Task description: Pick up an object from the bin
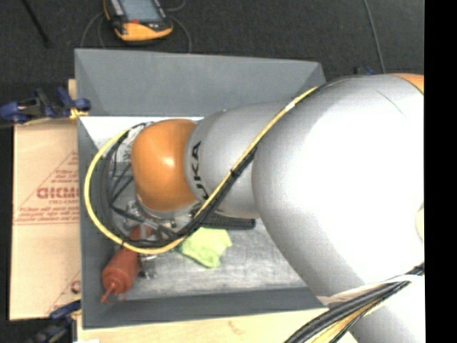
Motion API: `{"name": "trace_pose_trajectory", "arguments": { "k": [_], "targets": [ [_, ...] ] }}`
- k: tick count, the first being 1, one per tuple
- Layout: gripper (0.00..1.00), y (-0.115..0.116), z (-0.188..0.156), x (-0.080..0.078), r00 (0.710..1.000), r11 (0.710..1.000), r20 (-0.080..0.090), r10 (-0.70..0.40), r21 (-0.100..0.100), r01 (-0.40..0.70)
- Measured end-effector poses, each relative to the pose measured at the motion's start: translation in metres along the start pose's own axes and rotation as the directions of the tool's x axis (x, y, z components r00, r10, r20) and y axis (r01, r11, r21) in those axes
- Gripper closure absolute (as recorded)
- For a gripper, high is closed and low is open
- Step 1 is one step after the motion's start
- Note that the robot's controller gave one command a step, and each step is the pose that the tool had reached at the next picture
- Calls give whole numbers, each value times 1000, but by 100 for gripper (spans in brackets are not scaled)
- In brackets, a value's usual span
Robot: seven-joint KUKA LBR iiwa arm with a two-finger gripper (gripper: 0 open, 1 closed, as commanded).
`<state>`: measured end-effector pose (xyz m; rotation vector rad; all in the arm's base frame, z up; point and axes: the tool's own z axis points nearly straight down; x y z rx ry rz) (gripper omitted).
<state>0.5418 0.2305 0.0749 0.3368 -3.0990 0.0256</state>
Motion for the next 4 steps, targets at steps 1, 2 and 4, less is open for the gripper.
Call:
{"name": "trace_pose_trajectory", "arguments": {
  "k": [1,2,4],
  "targets": [
    [100,0,0,-1,1000,1000,3,1,0,-1],
    [100,0,-26,2,997,998,22,68,-11,-67],
    [100,-4,-109,20,951,951,17,308,-20,-307]
  ]
}}
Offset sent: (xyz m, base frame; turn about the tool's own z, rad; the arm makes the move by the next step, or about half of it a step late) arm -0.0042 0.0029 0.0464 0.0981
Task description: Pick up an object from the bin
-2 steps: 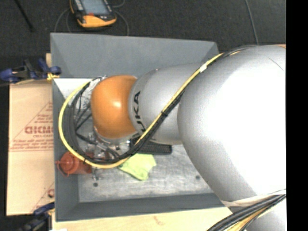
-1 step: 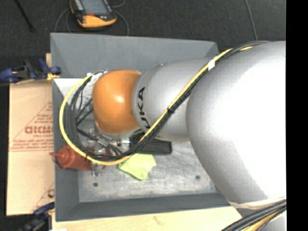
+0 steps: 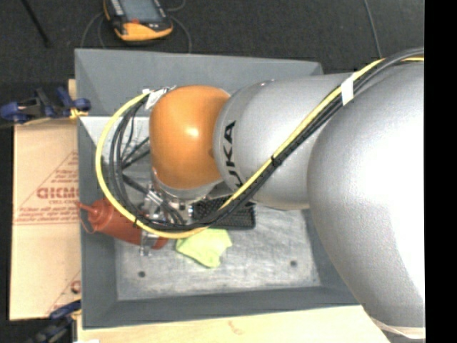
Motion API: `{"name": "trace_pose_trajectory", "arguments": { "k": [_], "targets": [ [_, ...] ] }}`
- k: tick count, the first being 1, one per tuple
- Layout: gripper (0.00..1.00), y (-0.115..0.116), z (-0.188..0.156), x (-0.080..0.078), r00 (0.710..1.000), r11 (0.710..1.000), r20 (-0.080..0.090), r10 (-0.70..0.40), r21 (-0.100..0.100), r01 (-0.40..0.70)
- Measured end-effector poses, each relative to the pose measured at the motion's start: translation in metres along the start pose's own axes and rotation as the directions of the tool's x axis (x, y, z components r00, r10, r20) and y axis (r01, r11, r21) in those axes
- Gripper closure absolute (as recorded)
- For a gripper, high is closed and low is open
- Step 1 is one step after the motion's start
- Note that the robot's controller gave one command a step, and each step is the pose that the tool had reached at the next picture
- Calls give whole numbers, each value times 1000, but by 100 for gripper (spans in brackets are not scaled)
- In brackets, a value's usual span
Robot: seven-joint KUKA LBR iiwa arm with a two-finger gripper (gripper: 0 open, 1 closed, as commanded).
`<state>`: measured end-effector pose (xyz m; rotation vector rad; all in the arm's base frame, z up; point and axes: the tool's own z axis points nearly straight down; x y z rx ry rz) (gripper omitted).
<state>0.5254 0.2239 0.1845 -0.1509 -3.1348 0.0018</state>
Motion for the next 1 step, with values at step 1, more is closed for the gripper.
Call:
{"name": "trace_pose_trajectory", "arguments": {
  "k": [1],
  "targets": [
    [100,-15,-113,29,962,962,8,-275,0,275]
  ]
}}
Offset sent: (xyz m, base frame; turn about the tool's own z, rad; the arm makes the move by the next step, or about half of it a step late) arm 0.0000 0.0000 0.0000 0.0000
